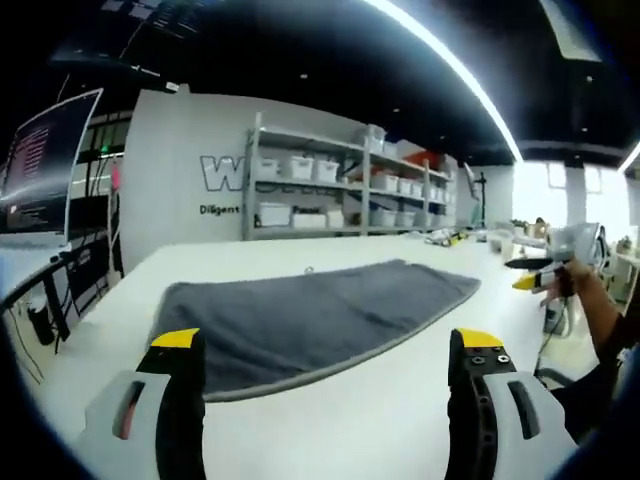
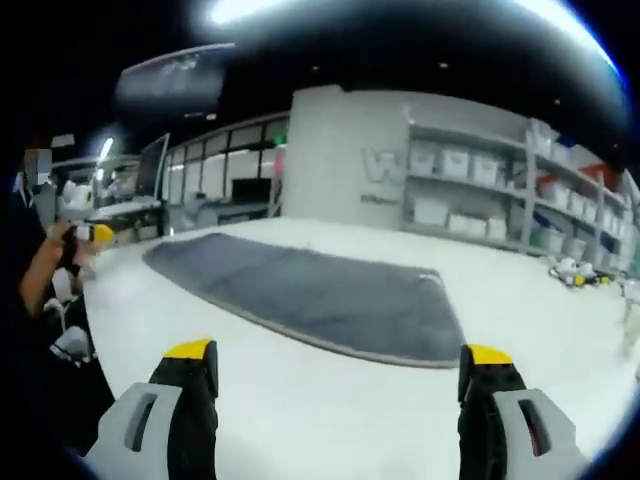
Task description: Open the folded towel by lifting each exposed corner and separating the folded layers until the towel lies flat within the target outline without major curled edges
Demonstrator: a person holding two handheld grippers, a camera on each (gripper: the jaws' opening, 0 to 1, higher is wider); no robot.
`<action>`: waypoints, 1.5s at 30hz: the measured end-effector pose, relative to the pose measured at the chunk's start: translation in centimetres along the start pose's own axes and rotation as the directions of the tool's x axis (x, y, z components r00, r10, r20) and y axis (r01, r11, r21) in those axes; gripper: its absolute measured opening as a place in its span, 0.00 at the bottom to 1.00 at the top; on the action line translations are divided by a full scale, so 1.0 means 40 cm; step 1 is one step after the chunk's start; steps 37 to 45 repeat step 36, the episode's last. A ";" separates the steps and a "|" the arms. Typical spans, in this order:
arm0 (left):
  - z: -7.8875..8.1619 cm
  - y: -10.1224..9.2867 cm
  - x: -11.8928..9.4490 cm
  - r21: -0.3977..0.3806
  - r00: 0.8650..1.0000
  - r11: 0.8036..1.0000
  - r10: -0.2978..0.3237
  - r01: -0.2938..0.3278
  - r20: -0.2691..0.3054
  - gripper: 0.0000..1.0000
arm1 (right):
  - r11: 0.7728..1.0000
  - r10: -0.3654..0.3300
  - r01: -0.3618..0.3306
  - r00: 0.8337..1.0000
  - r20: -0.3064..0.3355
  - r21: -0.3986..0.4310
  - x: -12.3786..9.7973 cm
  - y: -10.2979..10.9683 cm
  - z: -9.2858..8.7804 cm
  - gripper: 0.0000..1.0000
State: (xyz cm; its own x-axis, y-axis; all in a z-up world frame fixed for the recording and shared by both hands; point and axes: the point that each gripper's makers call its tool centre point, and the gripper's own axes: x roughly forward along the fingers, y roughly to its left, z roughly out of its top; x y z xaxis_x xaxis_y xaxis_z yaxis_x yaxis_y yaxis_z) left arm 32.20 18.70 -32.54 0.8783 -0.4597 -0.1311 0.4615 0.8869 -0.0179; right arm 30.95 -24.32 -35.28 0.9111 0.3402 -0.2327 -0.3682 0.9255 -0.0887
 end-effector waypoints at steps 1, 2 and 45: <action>0.002 -0.006 0.002 0.007 1.000 1.000 -0.003 0.003 0.004 1.00 | 1.000 -0.003 0.003 1.000 0.005 -0.002 0.000 -0.001 0.003 1.00; 0.005 -0.008 0.003 0.003 1.000 1.000 -0.009 0.009 0.010 1.00 | 1.000 -0.006 0.006 1.000 0.009 -0.002 0.000 0.000 0.005 1.00; -0.027 -0.064 0.022 -0.060 1.000 0.998 0.000 -0.001 -0.007 1.00 | 0.994 -0.100 0.100 0.995 -0.010 0.038 0.043 -0.024 -0.036 1.00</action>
